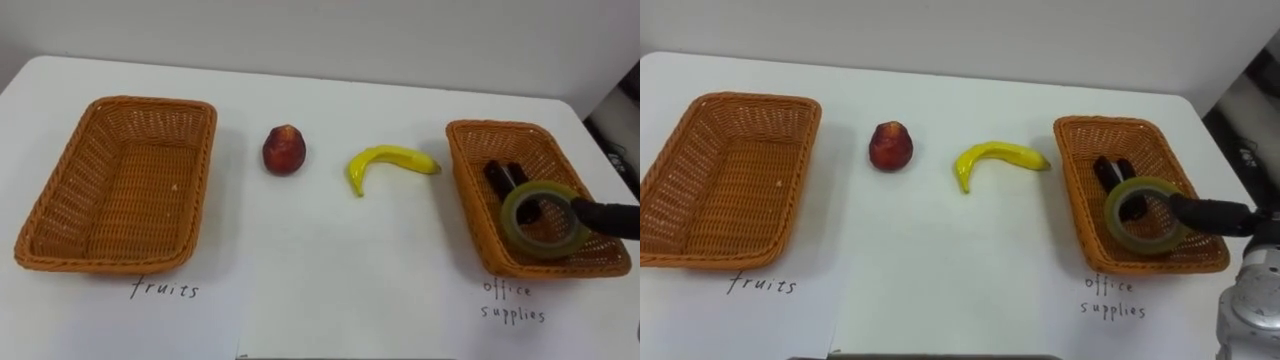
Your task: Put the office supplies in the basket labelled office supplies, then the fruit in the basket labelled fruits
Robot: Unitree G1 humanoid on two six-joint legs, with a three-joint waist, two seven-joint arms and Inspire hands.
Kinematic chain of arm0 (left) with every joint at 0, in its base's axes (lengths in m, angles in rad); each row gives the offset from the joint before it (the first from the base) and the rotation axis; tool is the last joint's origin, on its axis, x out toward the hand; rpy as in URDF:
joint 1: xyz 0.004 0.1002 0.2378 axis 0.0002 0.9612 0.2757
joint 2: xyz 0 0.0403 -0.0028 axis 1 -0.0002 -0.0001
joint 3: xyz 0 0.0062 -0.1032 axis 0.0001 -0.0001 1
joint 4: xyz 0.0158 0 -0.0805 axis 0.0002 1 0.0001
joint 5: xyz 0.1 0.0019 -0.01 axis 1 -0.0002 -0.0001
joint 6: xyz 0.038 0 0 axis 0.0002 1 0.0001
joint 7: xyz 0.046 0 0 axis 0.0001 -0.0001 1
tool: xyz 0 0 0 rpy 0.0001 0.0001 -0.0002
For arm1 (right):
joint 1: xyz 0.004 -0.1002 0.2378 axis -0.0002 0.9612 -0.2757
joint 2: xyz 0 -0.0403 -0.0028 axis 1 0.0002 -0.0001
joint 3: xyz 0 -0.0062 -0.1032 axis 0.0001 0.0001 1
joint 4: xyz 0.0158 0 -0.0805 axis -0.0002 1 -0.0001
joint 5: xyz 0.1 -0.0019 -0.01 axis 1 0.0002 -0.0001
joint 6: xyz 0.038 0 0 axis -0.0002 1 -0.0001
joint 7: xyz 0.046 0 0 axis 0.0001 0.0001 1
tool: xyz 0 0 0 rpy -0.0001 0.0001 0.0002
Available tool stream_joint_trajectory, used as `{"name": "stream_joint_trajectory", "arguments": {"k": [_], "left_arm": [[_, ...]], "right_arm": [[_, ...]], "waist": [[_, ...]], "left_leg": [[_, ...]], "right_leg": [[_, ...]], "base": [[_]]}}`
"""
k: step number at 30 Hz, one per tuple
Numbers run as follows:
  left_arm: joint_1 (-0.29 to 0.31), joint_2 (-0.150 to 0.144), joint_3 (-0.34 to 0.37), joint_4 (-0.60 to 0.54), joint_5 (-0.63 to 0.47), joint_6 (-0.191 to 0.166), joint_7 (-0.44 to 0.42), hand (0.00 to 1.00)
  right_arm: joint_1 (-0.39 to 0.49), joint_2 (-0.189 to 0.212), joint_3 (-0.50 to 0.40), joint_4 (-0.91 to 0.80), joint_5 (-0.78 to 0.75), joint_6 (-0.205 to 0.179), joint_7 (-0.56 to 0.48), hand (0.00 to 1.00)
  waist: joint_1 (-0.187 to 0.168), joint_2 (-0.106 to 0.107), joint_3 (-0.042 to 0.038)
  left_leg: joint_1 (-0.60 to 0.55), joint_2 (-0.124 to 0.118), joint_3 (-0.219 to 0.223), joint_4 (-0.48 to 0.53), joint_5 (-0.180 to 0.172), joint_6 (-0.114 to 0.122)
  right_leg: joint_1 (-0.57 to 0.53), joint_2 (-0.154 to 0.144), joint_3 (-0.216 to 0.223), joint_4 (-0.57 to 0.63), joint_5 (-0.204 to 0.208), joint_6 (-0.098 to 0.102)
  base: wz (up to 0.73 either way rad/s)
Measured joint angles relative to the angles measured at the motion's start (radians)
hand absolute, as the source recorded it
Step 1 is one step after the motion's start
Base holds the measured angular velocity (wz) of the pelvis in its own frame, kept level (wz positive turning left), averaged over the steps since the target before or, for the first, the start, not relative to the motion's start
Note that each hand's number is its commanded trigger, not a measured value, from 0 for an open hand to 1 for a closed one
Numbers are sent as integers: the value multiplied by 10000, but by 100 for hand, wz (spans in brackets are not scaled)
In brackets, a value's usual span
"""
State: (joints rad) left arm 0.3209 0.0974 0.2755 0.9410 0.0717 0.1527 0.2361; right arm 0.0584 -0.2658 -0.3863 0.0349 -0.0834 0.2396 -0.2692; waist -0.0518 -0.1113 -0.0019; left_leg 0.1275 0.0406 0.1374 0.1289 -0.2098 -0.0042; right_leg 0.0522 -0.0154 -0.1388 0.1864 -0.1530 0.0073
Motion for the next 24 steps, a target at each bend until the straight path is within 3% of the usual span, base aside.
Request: {"name": "stream_joint_trajectory", "arguments": {"k": [12,16,24], "left_arm": [[-11,4,69,-18,9,-4,-21,0],[-18,14,71,37,18,0,-50,0],[-34,20,70,19,89,-9,-106,0]], "right_arm": [[-1,-8,2,-644,427,1,22,0],[-87,-261,8,-1702,566,1,244,0],[-1209,-565,35,-2134,657,6,622,0]], "waist": [[19,-36,-15],[29,-41,-13],[269,-126,-3]], "left_leg": [[-3,0,13,-1,-1,0],[20,1,20,-2,-1,0],[24,1,93,-16,-3,-2]], "right_leg": [[-24,-4,8,33,0,0],[0,0,20,35,0,0],[-30,16,112,37,0,-1]], "base": [[0],[0],[-2]]}}
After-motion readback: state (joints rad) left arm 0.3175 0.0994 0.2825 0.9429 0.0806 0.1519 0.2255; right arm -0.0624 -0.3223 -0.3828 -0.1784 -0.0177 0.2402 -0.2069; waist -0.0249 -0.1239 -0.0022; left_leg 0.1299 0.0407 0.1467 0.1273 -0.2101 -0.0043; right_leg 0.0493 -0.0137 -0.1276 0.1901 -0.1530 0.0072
